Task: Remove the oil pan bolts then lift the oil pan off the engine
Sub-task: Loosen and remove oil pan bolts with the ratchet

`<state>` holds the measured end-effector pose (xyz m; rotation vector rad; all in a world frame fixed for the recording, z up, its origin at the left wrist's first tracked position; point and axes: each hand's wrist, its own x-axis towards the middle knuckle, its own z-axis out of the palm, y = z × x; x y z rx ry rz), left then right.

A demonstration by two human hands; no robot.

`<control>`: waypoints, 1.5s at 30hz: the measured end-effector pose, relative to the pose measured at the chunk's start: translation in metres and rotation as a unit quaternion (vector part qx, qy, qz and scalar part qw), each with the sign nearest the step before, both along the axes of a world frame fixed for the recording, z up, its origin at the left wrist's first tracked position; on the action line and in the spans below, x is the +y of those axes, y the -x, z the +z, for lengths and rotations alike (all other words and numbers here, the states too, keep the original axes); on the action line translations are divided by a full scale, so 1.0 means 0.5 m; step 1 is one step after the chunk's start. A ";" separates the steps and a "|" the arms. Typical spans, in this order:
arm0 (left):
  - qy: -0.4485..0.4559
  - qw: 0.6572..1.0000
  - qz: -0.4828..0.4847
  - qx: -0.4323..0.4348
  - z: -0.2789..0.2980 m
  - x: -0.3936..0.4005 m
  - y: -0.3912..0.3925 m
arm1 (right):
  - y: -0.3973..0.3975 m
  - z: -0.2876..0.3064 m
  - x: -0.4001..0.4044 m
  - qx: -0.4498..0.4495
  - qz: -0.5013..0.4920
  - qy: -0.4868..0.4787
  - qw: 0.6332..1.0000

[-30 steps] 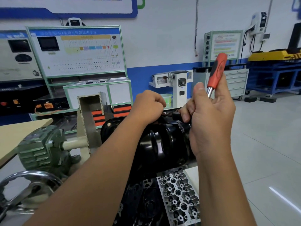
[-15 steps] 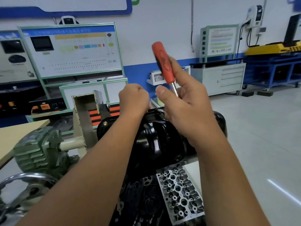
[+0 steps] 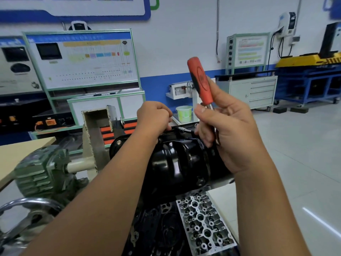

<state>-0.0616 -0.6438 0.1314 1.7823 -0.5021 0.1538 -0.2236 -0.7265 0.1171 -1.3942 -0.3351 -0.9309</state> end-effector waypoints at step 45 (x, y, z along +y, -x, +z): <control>-0.117 0.932 -0.328 -0.100 -0.003 0.001 0.028 | -0.026 -0.015 0.050 -0.105 -0.207 -0.373 0.899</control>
